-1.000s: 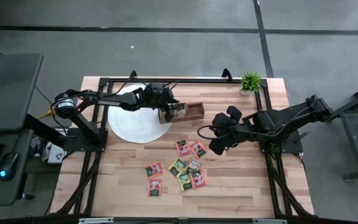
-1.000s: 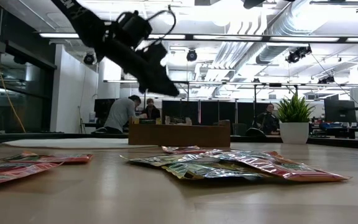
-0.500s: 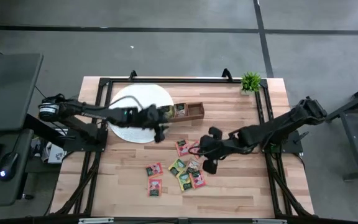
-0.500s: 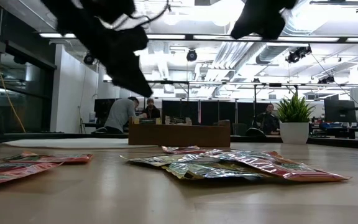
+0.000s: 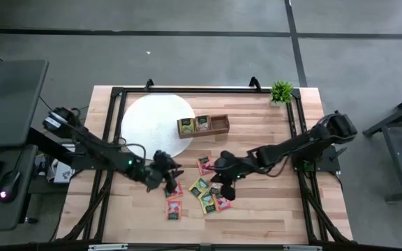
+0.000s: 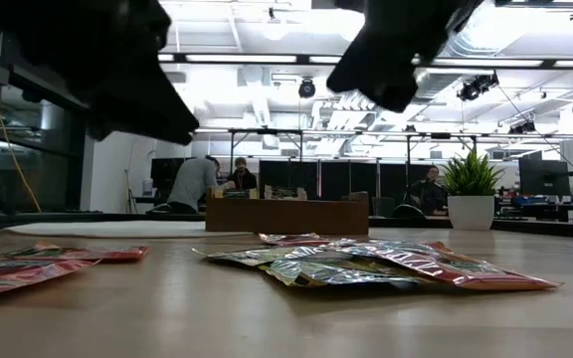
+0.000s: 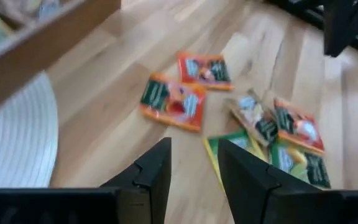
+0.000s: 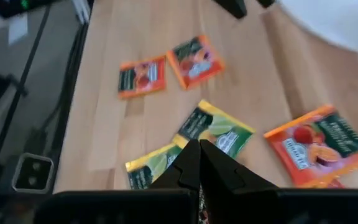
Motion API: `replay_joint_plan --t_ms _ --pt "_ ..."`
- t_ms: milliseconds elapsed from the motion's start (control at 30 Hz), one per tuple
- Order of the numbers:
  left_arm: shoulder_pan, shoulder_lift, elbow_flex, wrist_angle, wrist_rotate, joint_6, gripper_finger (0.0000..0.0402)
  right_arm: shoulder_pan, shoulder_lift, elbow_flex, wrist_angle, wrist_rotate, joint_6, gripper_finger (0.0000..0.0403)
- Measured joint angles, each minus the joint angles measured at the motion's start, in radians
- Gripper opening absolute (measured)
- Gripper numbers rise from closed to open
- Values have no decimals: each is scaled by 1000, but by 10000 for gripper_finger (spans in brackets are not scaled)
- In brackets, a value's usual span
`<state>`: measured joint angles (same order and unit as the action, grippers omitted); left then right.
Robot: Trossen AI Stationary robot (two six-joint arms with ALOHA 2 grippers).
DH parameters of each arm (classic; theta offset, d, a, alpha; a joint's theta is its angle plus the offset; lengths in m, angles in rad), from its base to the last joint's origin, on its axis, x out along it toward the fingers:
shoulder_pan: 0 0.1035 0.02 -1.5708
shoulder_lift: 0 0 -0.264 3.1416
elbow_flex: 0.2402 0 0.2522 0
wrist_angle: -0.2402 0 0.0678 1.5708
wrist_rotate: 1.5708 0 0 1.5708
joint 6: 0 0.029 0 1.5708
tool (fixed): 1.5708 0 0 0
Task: Pick & Place Tea
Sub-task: Put the yellow tea bag into the left compartment of the wooden organizer
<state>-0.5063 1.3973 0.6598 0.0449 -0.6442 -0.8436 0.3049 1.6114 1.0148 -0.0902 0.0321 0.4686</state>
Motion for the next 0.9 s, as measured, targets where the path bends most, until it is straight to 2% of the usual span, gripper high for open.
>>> replay_joint_plan --t_ms 167,267,367,700,900 --pt "-69 78 2 74 5 -139 129 -21 138 80 -19 -107 -65 0" --pt "-86 137 19 150 2 -176 129 -26 207 125 -49 -145 -98 0" --pt "-99 189 58 155 16 -227 129 -26 256 146 -74 -159 -120 0" --pt "-98 396 236 135 45 -292 129 -44 274 147 -88 -163 -190 0" --pt "-98 420 278 49 70 -337 129 -52 289 147 -78 -158 -212 0"
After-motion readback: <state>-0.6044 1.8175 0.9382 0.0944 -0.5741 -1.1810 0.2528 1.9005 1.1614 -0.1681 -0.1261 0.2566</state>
